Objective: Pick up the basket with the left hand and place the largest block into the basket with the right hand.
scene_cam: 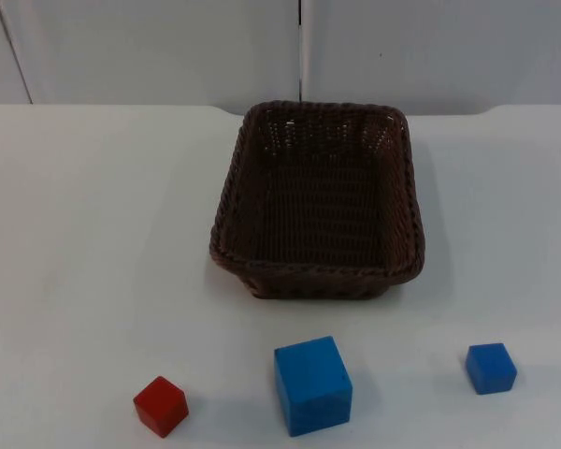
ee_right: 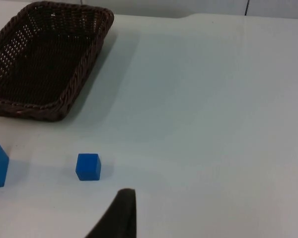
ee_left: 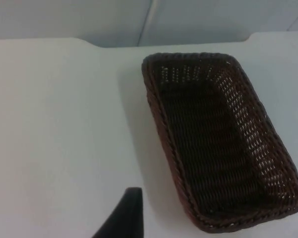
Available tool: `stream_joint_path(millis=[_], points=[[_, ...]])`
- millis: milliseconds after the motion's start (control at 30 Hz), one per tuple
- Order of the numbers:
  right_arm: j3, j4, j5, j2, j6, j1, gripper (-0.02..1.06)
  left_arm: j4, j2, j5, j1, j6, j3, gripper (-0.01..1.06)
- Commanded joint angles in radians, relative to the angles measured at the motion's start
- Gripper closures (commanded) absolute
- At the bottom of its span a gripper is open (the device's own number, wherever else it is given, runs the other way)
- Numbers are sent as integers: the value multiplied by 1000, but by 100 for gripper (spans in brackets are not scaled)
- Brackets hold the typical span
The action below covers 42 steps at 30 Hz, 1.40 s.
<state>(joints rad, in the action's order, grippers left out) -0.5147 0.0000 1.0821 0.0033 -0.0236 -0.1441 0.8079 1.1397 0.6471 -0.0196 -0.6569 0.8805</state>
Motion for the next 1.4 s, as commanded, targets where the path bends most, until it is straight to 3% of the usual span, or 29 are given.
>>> stream_joint_path(millis=[0,400,633,1000,1367], points=[[-1,0,-3,-3,4,6,-1,10,64,-7,-59,-18,39,0],[-1,0,-3,-3,4,6,-1,-91,337,-34,-215,40,217,0],[-1,0,-3,-3,4,6,-1,-95,471,-26,-224,42,324,0],[-1,0,-3,-3,4,6,-1,-240,699,-19,-224,167,502,0],[-1,0,-3,-3,4,6,-1,-365,947,145,-224,336,751,0]])
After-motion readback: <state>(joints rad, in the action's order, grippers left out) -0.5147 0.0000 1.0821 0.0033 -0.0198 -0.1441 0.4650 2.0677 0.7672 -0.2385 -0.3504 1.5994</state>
